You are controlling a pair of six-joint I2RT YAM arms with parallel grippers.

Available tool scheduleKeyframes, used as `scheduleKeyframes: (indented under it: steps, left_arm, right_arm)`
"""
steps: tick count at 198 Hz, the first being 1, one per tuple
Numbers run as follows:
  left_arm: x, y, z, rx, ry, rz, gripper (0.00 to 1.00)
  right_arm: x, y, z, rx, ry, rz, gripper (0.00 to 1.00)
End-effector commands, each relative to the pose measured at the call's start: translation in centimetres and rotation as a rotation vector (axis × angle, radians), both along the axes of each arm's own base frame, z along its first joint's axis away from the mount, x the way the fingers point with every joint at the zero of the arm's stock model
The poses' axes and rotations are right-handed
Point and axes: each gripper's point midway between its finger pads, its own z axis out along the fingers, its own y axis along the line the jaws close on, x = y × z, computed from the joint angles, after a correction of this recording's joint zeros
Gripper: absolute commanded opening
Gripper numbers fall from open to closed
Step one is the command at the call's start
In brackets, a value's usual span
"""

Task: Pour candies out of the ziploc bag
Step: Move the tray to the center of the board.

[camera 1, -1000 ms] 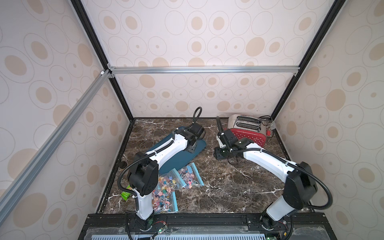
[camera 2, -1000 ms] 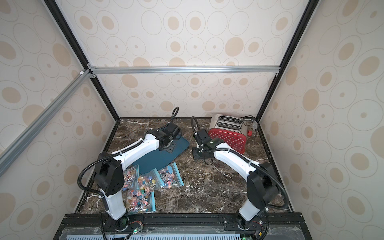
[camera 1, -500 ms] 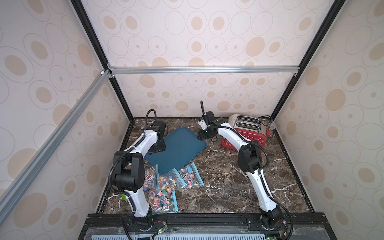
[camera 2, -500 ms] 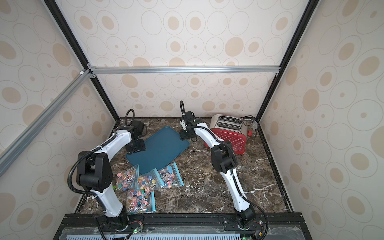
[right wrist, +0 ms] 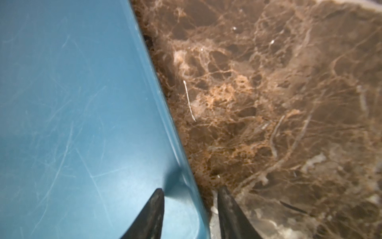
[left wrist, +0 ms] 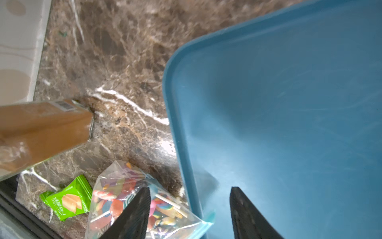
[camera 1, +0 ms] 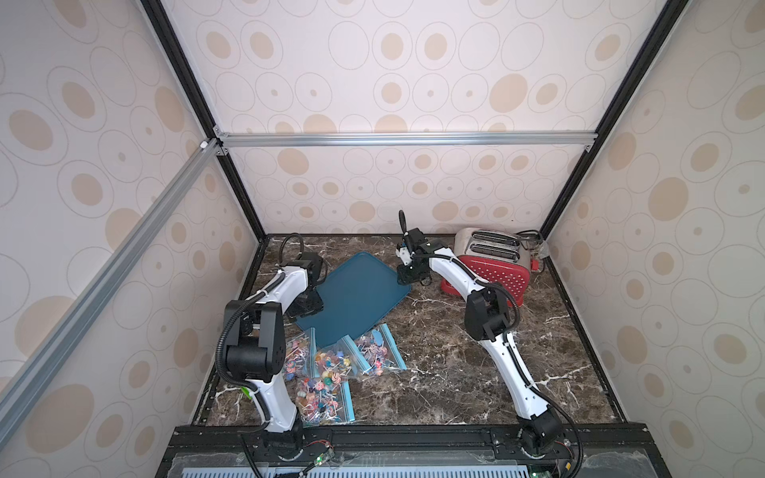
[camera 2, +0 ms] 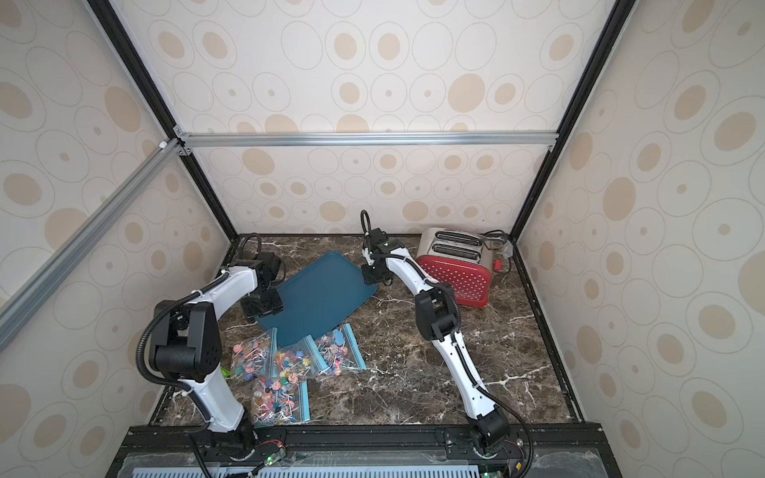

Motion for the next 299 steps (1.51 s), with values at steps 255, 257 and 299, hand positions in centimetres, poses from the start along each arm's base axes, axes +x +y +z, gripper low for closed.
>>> scheduleKeyframes:
  steps: [255,257,299]
  left_arm:
    - [1.9,-3.9,2.7,-0.187,-0.146,-0.258,0.61]
    - [1.8,-3.9,2.7,-0.188,-0.145,-0.257,0.61]
    - [1.6,-5.2,2.6,-0.206,-0.138,-0.291,0.60]
  right_arm:
    - [-11.8,-18.1,-5.6,-0.461,0.221,-0.511,0.00]
    - [-11.8,-18.1,-5.6,-0.461,0.221,-0.508,0.00]
    - [-12.1,-19.0,-5.2,-0.507,0.203,-0.467,0.00]
